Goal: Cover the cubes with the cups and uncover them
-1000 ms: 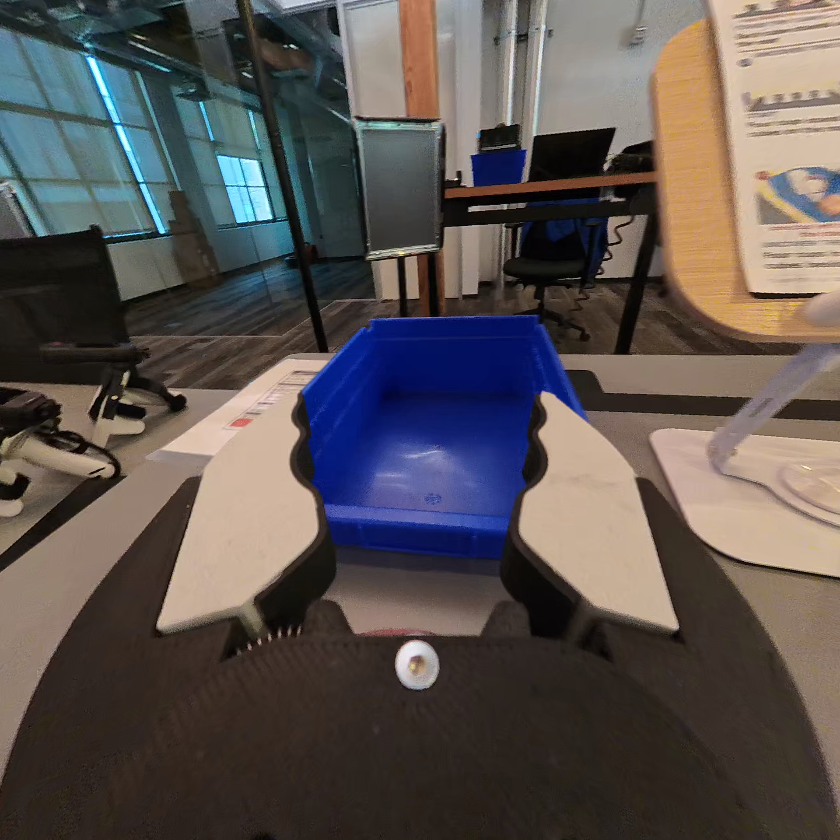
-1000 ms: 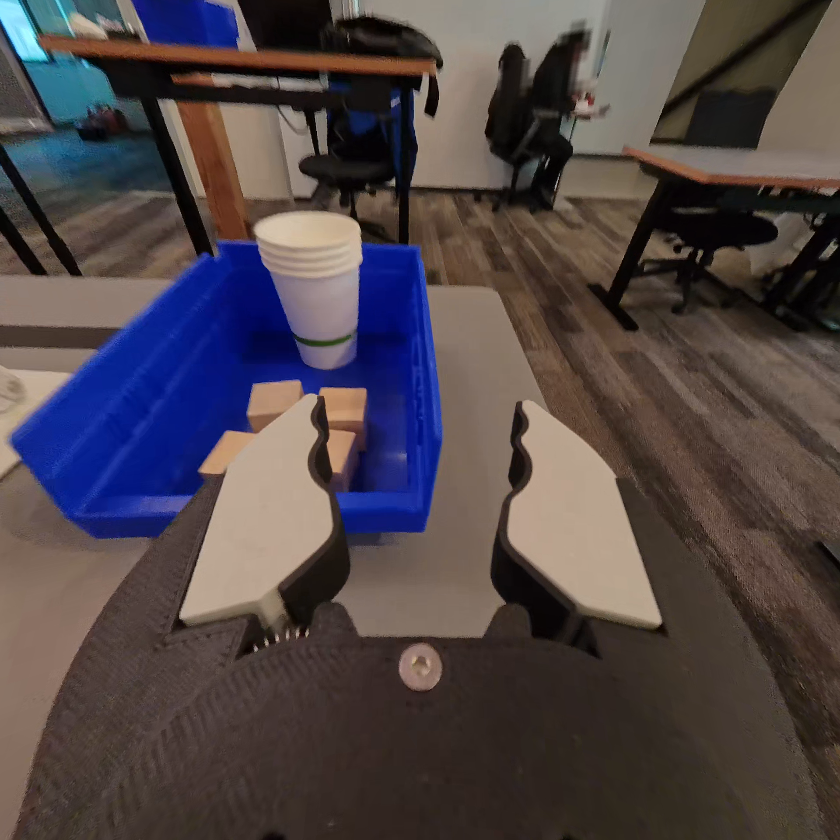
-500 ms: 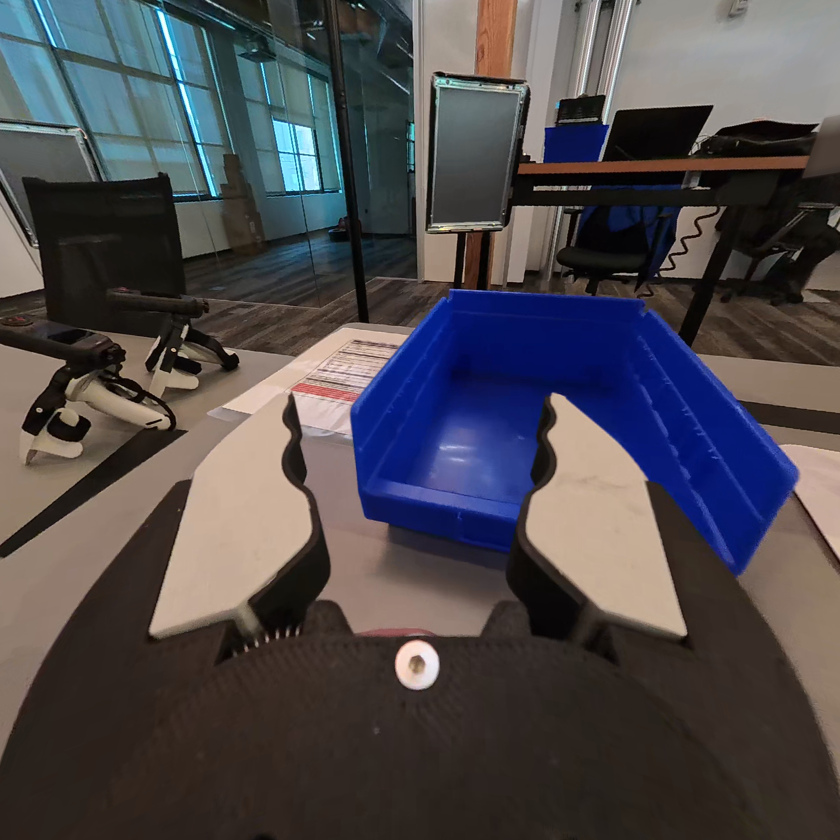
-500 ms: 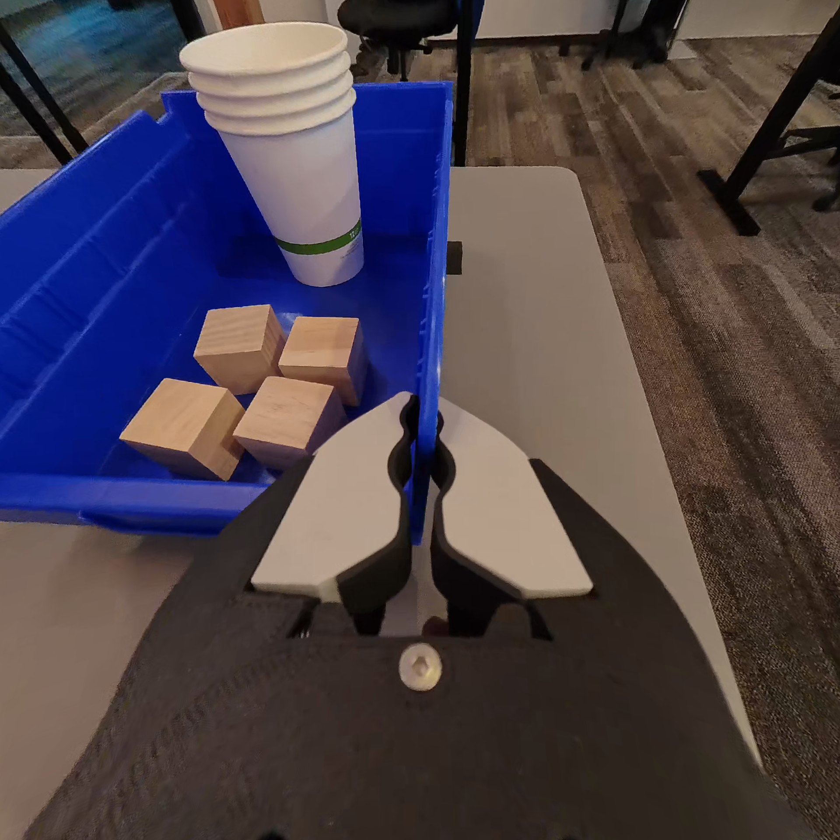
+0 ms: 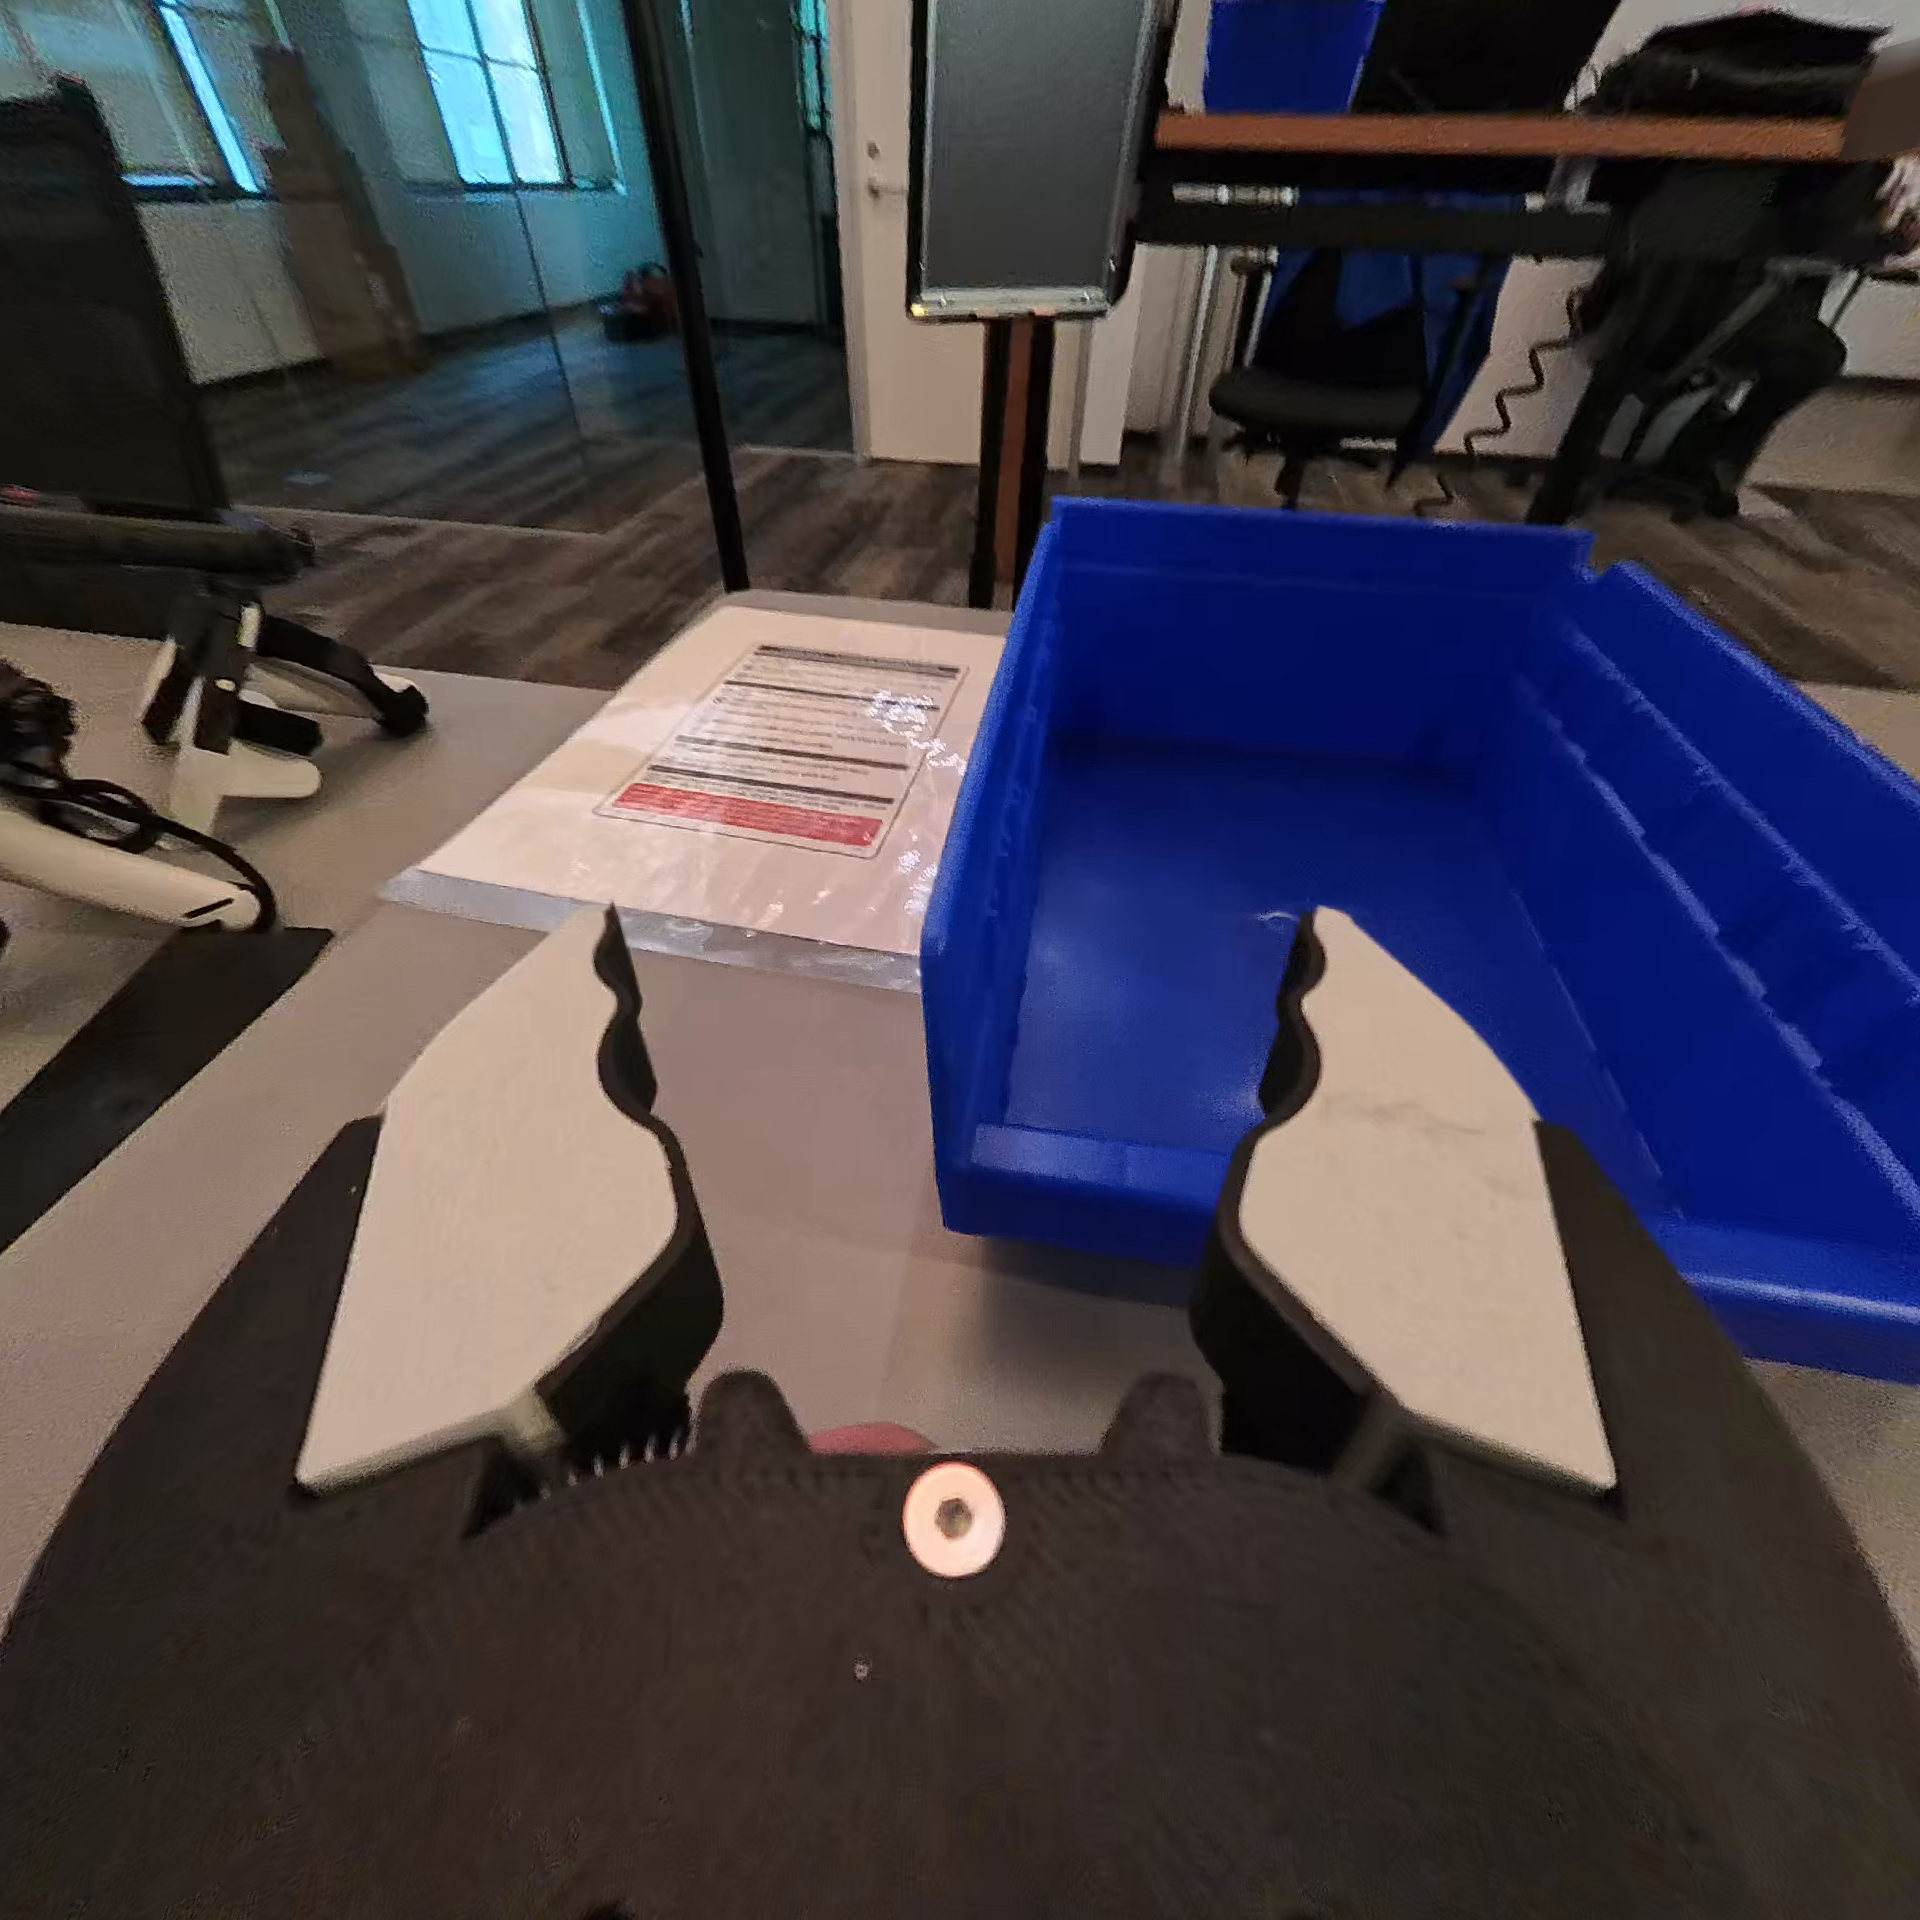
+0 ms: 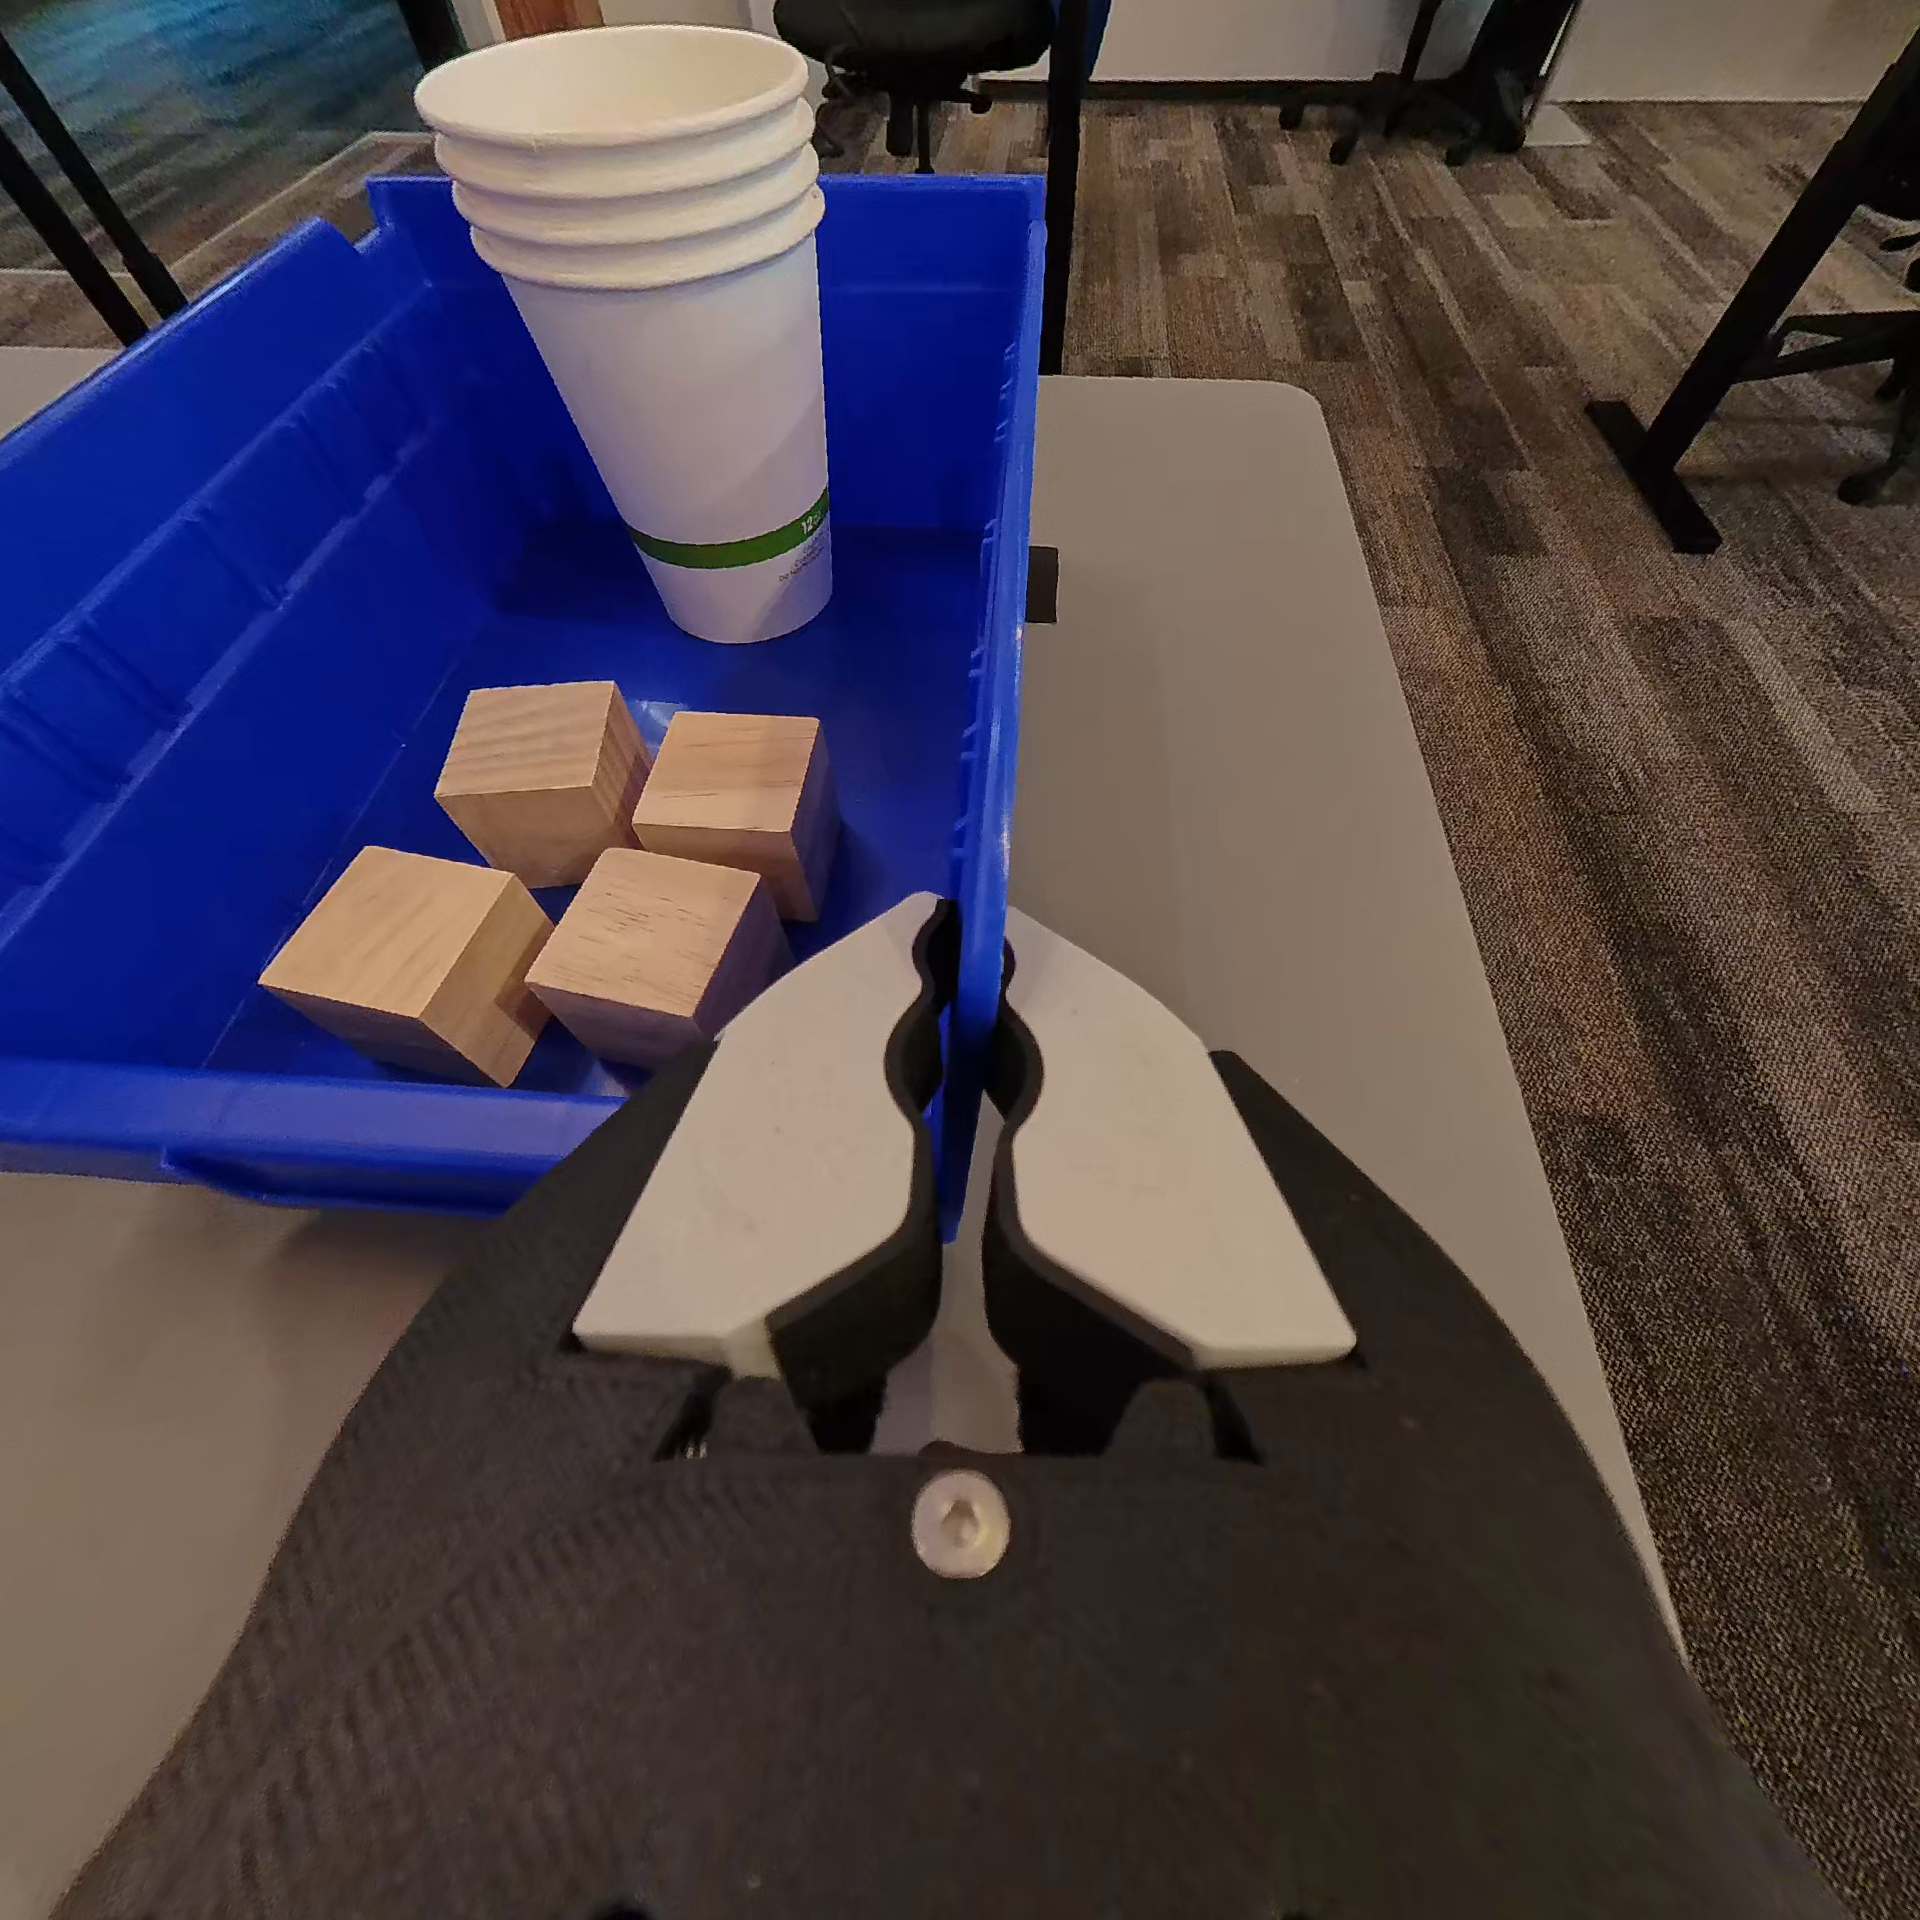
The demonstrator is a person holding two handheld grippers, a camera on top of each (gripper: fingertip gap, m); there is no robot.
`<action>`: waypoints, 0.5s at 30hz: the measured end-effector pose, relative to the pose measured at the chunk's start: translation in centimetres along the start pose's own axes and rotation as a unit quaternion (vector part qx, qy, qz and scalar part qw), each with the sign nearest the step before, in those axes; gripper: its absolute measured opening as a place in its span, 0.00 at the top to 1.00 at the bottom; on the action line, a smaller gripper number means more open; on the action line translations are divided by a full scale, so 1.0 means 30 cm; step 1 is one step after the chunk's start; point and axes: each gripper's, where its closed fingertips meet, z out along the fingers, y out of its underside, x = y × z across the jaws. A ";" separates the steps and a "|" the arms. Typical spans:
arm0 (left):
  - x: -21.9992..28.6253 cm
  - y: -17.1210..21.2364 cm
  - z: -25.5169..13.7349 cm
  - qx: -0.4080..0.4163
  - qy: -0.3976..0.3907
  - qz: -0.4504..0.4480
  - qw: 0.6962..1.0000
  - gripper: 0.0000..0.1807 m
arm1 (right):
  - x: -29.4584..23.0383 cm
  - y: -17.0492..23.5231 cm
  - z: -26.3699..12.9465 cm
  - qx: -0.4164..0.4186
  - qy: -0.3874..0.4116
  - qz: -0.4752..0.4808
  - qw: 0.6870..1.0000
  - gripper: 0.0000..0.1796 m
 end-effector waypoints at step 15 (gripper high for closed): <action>0.028 0.085 0.139 -0.093 0.111 -0.026 0.989 0.98 | -0.002 0.002 -0.001 -0.003 0.003 -0.005 1.000 0.98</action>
